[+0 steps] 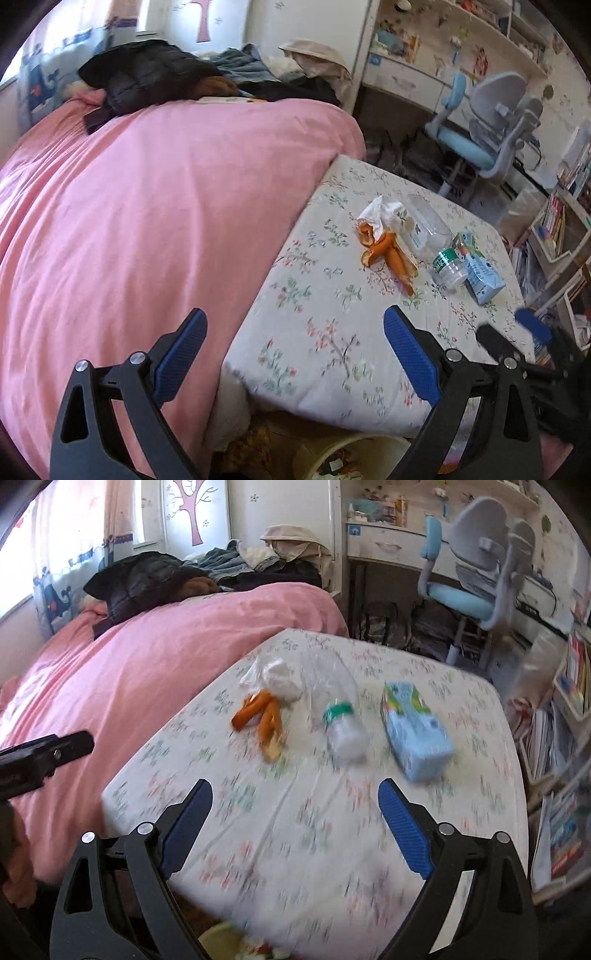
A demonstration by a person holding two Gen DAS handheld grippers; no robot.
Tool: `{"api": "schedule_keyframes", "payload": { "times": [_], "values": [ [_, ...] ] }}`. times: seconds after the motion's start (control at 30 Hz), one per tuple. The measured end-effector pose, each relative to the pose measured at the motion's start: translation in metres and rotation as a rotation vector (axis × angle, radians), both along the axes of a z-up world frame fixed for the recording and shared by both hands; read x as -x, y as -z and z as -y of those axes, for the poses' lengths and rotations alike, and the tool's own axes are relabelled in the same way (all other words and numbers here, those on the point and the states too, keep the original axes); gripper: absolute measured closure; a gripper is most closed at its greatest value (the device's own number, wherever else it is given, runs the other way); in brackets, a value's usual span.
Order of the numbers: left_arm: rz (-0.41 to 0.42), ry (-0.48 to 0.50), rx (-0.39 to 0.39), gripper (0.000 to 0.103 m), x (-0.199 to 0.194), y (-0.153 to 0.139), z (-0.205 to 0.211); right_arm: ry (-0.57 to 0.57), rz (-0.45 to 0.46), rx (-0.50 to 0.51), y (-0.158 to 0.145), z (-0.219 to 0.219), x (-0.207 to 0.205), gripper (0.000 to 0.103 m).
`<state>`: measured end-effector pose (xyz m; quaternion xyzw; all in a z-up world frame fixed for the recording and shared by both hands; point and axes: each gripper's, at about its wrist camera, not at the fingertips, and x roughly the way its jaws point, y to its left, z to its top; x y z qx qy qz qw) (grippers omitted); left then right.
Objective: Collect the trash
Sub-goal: 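Grasp the clear water bottle with the right tool while the left tool grasps an orange peel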
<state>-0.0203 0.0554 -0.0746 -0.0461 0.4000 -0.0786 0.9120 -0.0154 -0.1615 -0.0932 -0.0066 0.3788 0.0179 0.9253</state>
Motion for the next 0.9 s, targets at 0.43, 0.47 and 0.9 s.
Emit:
{"api": "schedule_keyframes", "payload": {
  "times": [0.43,0.47,0.9],
  "values": [
    [-0.063,0.217,-0.127,0.011,-0.096,0.034,0.075,0.007,-0.018,-0.031,0.02,0.031,-0.115,0.015],
    [-0.069,0.229,-0.13,0.011,-0.1,0.038,0.077,0.009,-0.028,-0.031,0.024,0.033,-0.121,0.015],
    [-0.151,0.307,-0.099,0.035,-0.14,0.069,0.099,0.005,-0.106,-0.059,0.063,0.043,-0.179,0.021]
  ]
}}
